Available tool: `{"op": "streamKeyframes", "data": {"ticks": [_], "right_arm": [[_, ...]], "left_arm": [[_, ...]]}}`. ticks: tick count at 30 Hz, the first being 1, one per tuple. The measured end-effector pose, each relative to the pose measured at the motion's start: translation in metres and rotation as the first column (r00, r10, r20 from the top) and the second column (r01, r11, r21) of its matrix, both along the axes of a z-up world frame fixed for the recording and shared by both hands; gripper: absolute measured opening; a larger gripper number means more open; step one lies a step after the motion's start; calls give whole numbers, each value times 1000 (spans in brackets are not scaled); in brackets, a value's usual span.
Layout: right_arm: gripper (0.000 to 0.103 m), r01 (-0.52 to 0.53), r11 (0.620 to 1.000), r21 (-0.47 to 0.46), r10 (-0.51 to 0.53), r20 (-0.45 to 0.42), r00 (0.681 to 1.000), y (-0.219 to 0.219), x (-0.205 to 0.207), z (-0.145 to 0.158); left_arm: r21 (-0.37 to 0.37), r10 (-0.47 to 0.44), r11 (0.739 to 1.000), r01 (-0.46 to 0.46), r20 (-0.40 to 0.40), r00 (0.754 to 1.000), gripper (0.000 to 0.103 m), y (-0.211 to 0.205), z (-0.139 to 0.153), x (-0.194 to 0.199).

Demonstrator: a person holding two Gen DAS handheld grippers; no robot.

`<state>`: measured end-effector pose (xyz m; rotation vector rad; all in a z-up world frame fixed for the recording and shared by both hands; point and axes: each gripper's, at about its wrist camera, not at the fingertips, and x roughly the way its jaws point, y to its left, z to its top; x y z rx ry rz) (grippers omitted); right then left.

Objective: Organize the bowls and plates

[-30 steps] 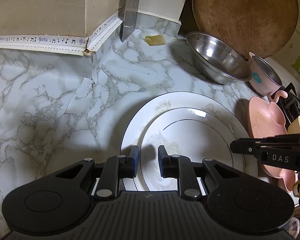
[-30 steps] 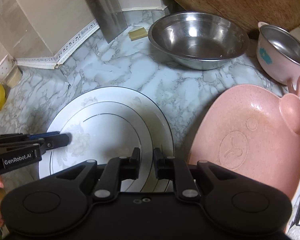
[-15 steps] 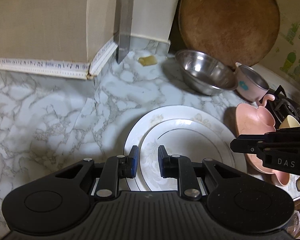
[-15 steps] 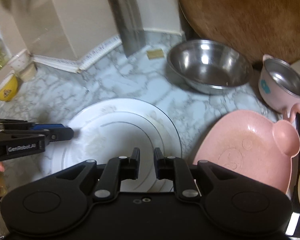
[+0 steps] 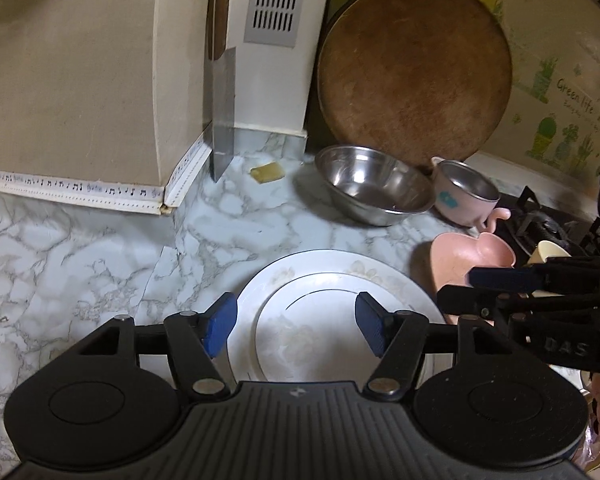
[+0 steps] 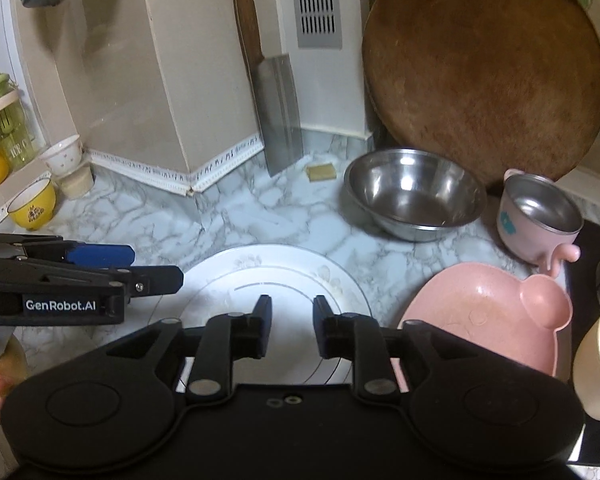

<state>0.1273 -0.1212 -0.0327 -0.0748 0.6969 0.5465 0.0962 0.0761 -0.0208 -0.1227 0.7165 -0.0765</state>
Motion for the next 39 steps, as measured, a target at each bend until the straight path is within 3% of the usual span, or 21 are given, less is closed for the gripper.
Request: {"op": "streamKeyframes", "data": {"ticks": [1,2,3,7,12,17,27,36,39], "right_arm": [[59,5,1000,10,-5,8,1000,-1,-3,2],[75,13,1000,20,-13,17,1000,-3,-6,5],[103,18,999,29,-19,30,999,-5,-9,7],[102,34,999,32,-36,69,997,-9,-21,13],[102,81,996,22,-83,122,989,-21,-37,19],[102,146,989,-1,-144,156,977,-42,-50,24],[103,318,948,-18,-309,189,932,-96,-60,18],[102,378,925,-28,-375,76,924,-134,-28,-9],[101,385,922,-37,-384,32,923,-140,-13,-21]], "left_arm": [[3,-3,1000,3,7,1000,70,-1,1,-2],[1,-8,1000,8,14,1000,74,0,2,-4],[-5,-13,1000,13,20,1000,77,-1,4,-6],[-25,-36,999,37,44,998,79,-3,10,-11],[-30,-51,998,54,94,994,103,-9,16,-17],[-38,-87,995,93,135,987,103,-18,20,-18],[-14,-179,983,182,115,977,103,-61,15,6],[2,-233,973,233,4,973,103,-117,-10,61],[40,-215,975,217,-29,976,103,-133,-20,78]]}}
